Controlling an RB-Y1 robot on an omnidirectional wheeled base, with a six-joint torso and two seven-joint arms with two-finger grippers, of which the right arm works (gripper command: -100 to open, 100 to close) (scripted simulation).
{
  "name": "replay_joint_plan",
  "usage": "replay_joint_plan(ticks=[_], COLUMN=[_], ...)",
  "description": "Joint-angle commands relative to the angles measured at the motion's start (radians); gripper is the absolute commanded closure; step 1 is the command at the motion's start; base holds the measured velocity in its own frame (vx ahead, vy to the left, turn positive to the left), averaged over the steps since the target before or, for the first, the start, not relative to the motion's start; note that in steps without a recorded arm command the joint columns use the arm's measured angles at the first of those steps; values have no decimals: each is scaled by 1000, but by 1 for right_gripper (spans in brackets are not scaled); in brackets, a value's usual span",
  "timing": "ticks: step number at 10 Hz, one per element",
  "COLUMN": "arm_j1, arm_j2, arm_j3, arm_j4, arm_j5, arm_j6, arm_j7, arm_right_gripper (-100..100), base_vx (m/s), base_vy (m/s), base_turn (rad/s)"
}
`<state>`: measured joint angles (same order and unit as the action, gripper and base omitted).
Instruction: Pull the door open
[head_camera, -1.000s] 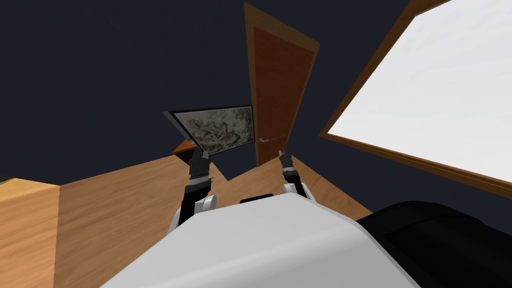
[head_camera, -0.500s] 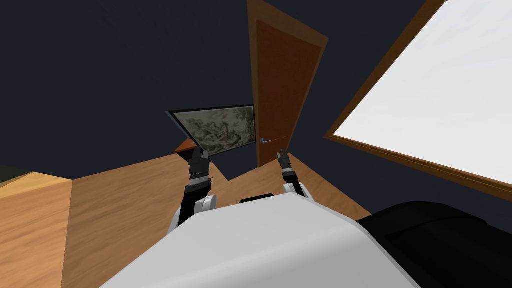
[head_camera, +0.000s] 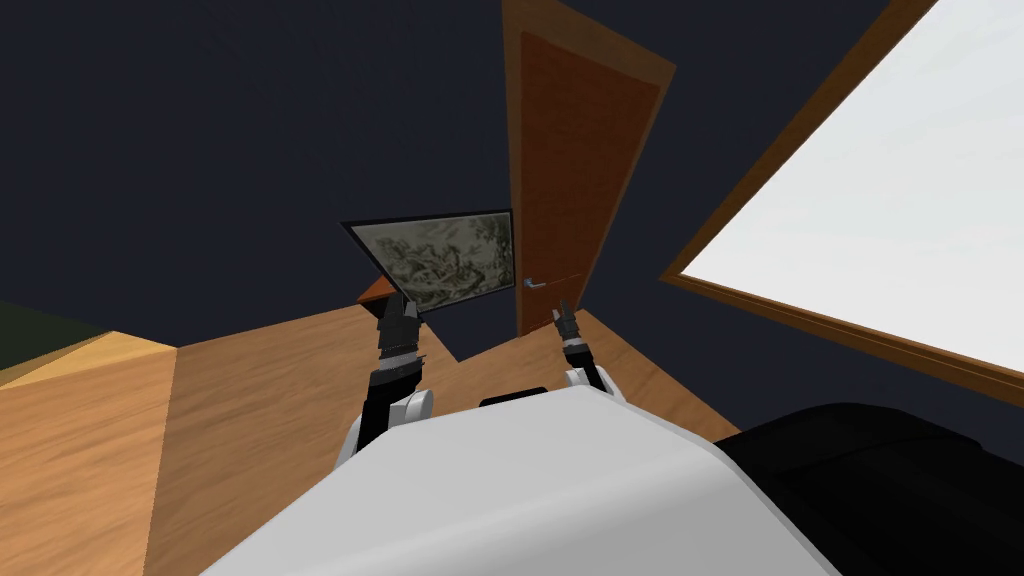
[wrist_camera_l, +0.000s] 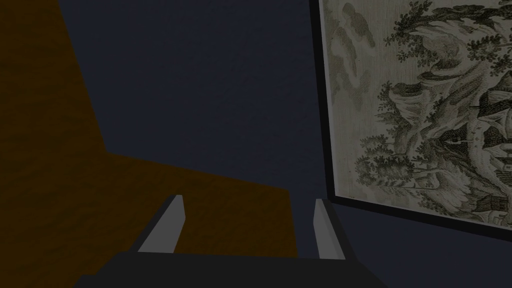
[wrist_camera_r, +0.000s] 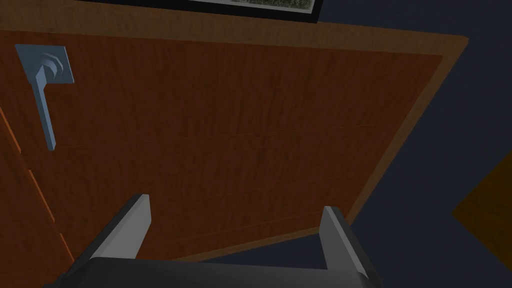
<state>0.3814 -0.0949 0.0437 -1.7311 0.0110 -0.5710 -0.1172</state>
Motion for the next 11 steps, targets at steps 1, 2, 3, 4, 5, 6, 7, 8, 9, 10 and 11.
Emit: replay_joint_plan(ticks=[1, 2, 3, 4, 5, 6, 7, 8, 9, 10, 11], arm_j1=[-8, -22, -22, -37, -37, -52, -52, -67, -67, -83, -83], arm_j2=[-6, -17, -17, -28, -28, -39, -39, -50, -50, -61, -61], arm_j3=[0, 1, 1, 2, 2, 3, 3, 4, 4, 5, 5], arm_j4=[32, 66, 77, 114, 122, 156, 167, 202, 213, 251, 259], arm_j5=[-3, -10, -10, -17, -17, -24, -24, -31, -31, -38, -38], arm_j6=[-13, -27, -27, -41, -41, -56, -56, -71, -71, -85, -85], arm_j7=[-5, -14, -14, -24, -24, -33, -33, -42, -42, -52, -52], arm_right_gripper=[-100, -100, -100, -100, -100, -100, -100, -100, -100, -100, -100], base_vx=[39, 33, 39, 60, 52, 51, 40, 46, 39, 48, 44], base_vy=[-18, -23, -21, -28, -25, -29, -28, -31, -24, -26, -19], base_turn=[42, 88, 46, 69, 55, 81, 53, 75, 58, 85, 53])
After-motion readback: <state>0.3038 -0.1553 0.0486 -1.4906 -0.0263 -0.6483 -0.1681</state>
